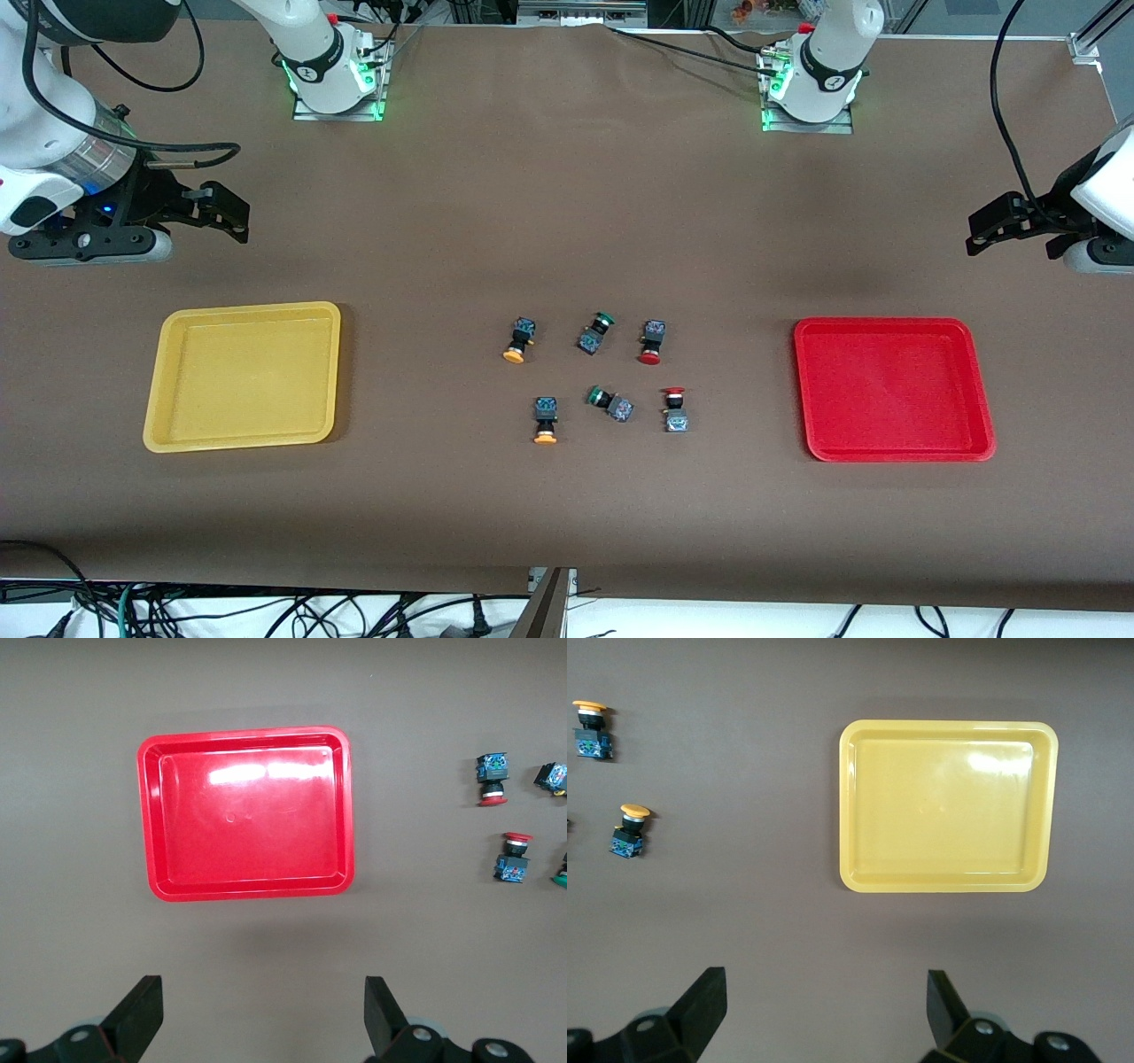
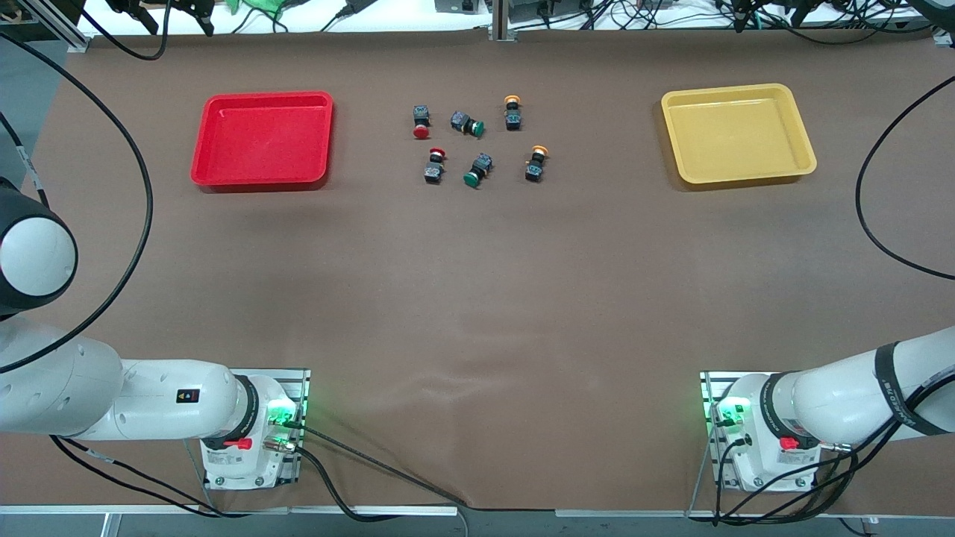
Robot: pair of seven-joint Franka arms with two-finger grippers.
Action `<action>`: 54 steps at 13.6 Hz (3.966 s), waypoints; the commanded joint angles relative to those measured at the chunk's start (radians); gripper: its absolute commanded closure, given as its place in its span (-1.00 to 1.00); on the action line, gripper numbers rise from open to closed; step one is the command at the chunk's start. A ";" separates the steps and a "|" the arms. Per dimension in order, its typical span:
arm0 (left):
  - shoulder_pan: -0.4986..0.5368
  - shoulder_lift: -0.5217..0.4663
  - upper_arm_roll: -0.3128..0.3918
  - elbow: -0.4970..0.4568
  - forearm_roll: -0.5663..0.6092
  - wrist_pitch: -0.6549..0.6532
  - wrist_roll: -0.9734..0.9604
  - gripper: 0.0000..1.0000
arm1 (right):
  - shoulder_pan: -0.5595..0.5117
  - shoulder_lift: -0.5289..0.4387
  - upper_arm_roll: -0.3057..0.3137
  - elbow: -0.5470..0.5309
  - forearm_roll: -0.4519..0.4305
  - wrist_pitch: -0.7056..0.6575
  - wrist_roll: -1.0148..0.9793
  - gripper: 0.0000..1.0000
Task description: Place red and yellow buttons in trays
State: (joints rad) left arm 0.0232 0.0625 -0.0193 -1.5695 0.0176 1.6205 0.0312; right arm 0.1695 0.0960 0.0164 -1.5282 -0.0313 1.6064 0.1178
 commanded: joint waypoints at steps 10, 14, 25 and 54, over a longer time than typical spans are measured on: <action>0.015 0.017 -0.019 0.029 0.005 -0.013 0.010 -1.00 | -0.001 0.014 0.011 0.026 -0.016 -0.016 -0.012 -1.00; 0.012 0.017 -0.019 0.029 0.005 -0.025 0.010 -1.00 | -0.001 0.014 0.011 0.026 -0.016 -0.008 -0.012 -1.00; 0.000 0.055 -0.019 0.019 -0.008 -0.087 0.058 -1.00 | -0.004 0.018 0.011 0.026 -0.018 -0.005 -0.010 -1.00; -0.424 0.866 -0.018 0.138 0.005 0.981 -0.582 -1.00 | 0.161 0.329 0.022 0.043 0.071 0.174 0.003 -1.00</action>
State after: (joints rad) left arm -0.3906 0.9276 -0.0532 -1.4216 0.0071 2.5920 -0.5514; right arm 0.2754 0.4159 0.0403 -1.5173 0.0273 1.7758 0.1116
